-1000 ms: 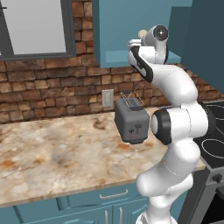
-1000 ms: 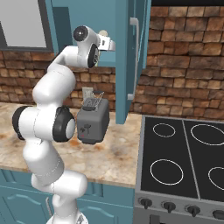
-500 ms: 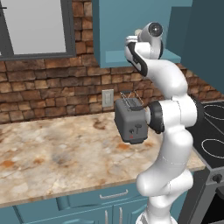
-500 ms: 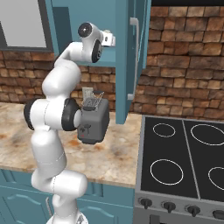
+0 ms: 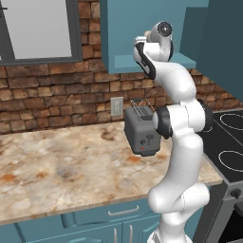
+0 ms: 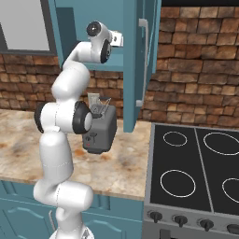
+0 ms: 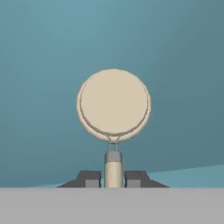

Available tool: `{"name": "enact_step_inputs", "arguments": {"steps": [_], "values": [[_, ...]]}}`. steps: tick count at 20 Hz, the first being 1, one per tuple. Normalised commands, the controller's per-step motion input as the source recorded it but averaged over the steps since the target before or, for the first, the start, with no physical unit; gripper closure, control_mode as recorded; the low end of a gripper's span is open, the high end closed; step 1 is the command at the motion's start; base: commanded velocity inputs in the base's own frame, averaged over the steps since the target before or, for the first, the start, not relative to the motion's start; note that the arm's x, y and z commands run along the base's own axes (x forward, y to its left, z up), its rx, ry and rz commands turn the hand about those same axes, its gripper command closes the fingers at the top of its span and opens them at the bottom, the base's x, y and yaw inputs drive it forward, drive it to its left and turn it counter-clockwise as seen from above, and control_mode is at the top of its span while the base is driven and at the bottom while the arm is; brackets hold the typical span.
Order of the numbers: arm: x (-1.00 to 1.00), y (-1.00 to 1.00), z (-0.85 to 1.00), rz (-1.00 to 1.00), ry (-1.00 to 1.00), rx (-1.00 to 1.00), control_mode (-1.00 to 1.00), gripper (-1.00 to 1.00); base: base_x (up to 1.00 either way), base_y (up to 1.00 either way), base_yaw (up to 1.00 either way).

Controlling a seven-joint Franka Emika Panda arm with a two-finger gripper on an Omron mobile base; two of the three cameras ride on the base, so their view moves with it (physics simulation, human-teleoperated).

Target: Pick up the dish brush and bar soap from the sink, and place them back in the cabinet, and close the cabinet door.

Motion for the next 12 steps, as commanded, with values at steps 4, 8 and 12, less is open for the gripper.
{"name": "enact_step_inputs", "arguments": {"steps": [4, 8, 12], "values": [[0.32, 0.0, -0.17, 0.0, 0.0, 0.0, -1.0, 1.0, 0.0, 0.0, 0.0], [0.27, 0.0, -0.15, 0.0, 0.0, 0.0, -1.0, 1.0, 0.0, 0.0, 0.0], [0.1, 0.0, -0.03, 0.0, 0.0, 0.0, -1.0, 1.0, 0.0, 0.0, 0.0]]}}
